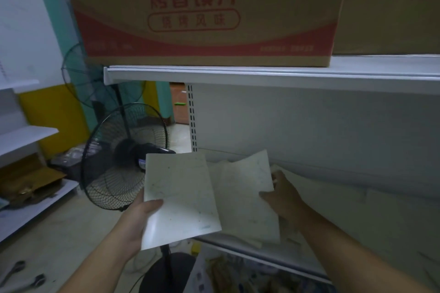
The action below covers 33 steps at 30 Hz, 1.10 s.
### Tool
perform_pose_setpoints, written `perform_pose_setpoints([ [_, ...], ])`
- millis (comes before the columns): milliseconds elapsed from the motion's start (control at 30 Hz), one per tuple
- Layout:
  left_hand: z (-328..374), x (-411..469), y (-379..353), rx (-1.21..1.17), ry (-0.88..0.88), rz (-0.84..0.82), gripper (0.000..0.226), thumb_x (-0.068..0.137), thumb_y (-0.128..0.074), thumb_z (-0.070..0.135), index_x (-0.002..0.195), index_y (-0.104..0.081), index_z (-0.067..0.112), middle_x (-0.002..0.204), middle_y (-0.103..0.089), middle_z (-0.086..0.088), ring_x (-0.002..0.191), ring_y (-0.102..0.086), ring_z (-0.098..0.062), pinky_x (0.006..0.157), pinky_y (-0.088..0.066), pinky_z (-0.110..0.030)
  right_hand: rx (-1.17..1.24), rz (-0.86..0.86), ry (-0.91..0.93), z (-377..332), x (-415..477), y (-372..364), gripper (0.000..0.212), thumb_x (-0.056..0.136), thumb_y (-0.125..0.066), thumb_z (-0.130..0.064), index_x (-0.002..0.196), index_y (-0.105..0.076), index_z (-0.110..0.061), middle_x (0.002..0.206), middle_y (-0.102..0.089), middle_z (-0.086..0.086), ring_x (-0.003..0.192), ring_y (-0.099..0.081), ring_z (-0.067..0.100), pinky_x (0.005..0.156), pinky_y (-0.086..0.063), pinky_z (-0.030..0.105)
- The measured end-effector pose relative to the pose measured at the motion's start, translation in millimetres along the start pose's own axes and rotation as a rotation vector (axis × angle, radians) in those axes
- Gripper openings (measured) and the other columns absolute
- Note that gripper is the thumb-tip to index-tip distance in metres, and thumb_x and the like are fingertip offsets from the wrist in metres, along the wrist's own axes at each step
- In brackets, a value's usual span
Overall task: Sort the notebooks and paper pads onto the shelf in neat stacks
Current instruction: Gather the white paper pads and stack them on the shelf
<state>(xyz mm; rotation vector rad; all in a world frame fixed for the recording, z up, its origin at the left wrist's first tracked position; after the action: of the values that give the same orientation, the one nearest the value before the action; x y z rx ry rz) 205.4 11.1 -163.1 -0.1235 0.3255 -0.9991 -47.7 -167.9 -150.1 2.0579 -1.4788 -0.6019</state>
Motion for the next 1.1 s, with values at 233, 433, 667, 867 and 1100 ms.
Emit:
perform_pose_setpoints([
  [233,11.5,5.1,-0.7,0.088,-0.111,-0.031,0.034,0.093,-0.05,0.004,0.123,-0.051,0.02,0.109,-0.067,-0.01,0.098,-0.063,-0.032,0.083,-0.051,-0.044,0.716,0.114,-0.053,-11.3,-13.6,21.9,0.026,0.088,-0.062,-0.006,0.111,-0.058,-0.015,0.092,-0.066,0.003,0.07,-0.064,0.018,0.053,-0.051,0.018],
  [433,4.5,3.7,-47.9,0.1,-0.035,-0.285,0.06,0.066,-0.079,0.019,0.122,-0.055,0.021,0.107,-0.072,-0.008,0.1,-0.067,-0.029,0.092,-0.05,-0.044,0.661,-0.076,0.034,-52.4,-32.1,-28.7,0.027,0.087,-0.064,-0.011,0.113,-0.059,-0.017,0.092,-0.069,-0.001,0.08,-0.069,0.019,0.071,-0.056,0.031],
  [667,-3.9,17.9,-60.8,-0.136,0.042,-0.377,0.053,0.071,-0.062,0.003,0.118,-0.057,0.025,0.106,-0.071,-0.017,0.094,-0.068,-0.04,0.08,-0.055,-0.051,-0.319,0.307,-0.213,34.4,-32.6,33.0,0.04,0.086,-0.059,-0.04,0.116,-0.055,-0.013,0.122,-0.059,0.008,0.113,-0.056,0.024,0.09,-0.044,0.029],
  [867,-19.1,28.5,-77.9,-0.149,0.081,-0.345,0.036,0.085,-0.058,0.005,0.114,-0.056,0.026,0.105,-0.071,-0.014,0.096,-0.066,-0.038,0.077,-0.055,-0.048,-0.107,0.311,-0.465,42.6,-27.8,27.0,0.1,0.072,-0.072,-0.053,0.142,-0.022,-0.003,0.14,-0.041,0.016,0.126,-0.045,0.032,0.101,-0.042,0.04],
  [1100,-23.1,29.9,-74.8,-0.154,0.107,-0.354,0.032,0.086,-0.055,0.005,0.11,-0.057,0.026,0.1,-0.073,-0.013,0.089,-0.069,-0.038,0.066,-0.059,-0.048,0.036,0.325,-0.36,46.2,-18.0,30.6,0.019,0.075,-0.069,-0.013,0.077,-0.05,-0.012,0.095,-0.06,0.006,0.083,-0.058,0.021,0.052,-0.038,0.02],
])
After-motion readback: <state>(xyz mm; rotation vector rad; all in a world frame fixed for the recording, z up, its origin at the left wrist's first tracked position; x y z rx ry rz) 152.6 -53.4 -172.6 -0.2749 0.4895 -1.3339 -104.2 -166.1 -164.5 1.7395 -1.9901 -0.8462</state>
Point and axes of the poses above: each hand's wrist, its own x-axis towards the middle knuckle, its own y-axis out of the back of the hand, z = x × y, the point moved 4 cm from there along x, towards the middle knuckle
